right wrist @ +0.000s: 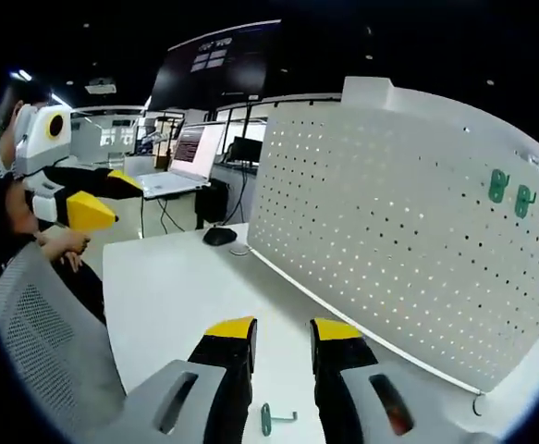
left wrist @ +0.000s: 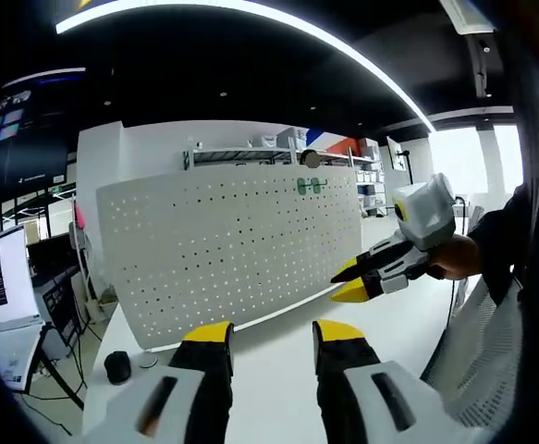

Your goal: Insert the hook assembly into the mounting plate slot until the hook locks in place.

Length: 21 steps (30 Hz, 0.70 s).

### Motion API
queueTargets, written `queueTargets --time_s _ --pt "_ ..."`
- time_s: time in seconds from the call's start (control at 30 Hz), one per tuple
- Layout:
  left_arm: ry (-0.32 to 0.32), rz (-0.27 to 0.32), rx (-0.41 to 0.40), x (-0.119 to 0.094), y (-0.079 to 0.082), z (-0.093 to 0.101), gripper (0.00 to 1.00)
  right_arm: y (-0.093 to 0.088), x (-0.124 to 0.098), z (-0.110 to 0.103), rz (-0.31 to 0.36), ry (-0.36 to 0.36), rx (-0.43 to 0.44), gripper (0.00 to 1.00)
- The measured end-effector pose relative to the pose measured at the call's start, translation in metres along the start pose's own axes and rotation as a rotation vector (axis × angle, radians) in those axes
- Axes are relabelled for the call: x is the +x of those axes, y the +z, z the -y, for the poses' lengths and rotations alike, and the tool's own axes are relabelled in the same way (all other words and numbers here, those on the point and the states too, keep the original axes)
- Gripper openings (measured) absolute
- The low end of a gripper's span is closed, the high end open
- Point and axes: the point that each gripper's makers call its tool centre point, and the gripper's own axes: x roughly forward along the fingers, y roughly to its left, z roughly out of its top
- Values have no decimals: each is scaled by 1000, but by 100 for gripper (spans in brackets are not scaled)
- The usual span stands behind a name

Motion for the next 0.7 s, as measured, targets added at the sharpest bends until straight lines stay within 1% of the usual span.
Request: queueTargets --time_s 0.2,0.47,0.7 --pt "11 -4 -6 -2 -3 -3 35 -10 4 -14 -26 32 -5 21" --pt "23 0 -21 -1 -6 -10 36 -27 9 -24 -75 61 -3 21" --pt "18 -1 -29 2 -8 -12 36 -44 14 -31 -126 84 4 21"
